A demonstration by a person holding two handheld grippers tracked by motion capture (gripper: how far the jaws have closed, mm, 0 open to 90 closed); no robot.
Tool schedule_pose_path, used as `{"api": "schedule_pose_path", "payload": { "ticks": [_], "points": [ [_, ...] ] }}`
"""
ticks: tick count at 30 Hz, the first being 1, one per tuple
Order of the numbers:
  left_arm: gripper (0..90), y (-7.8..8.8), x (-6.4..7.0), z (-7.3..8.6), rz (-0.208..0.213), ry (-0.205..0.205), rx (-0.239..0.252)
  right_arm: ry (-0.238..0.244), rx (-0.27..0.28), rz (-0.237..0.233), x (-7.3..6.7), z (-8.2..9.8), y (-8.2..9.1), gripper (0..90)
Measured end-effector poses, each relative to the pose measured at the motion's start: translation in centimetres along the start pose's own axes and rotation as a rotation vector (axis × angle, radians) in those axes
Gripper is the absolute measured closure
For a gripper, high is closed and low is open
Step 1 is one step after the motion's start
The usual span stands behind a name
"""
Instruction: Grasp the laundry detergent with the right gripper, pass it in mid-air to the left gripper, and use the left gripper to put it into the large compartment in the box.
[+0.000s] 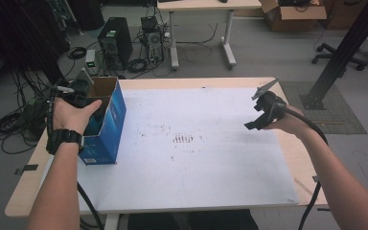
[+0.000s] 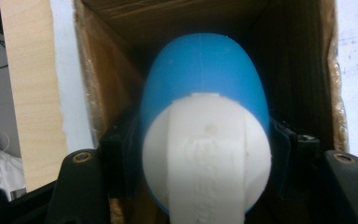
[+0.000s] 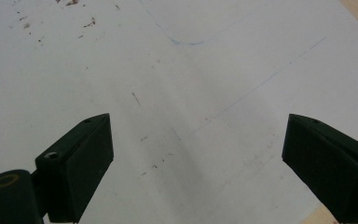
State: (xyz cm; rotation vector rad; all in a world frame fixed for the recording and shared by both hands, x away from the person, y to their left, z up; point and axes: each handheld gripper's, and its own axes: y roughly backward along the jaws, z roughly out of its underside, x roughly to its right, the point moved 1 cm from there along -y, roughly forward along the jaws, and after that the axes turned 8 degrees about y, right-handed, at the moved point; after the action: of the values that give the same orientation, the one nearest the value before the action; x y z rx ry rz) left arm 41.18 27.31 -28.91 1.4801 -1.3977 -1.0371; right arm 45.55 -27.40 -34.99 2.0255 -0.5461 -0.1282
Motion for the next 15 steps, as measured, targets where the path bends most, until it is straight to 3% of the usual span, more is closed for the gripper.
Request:
{"api": "schedule_pose_path", "payload": {
  "ticks": [15],
  "points": [
    [37.2,0.05,0.17,0.21,0.02,0.005,0.0,0.002,0.002,-0.002,-0.32,0.08,-0.04,8.7]
  ]
}}
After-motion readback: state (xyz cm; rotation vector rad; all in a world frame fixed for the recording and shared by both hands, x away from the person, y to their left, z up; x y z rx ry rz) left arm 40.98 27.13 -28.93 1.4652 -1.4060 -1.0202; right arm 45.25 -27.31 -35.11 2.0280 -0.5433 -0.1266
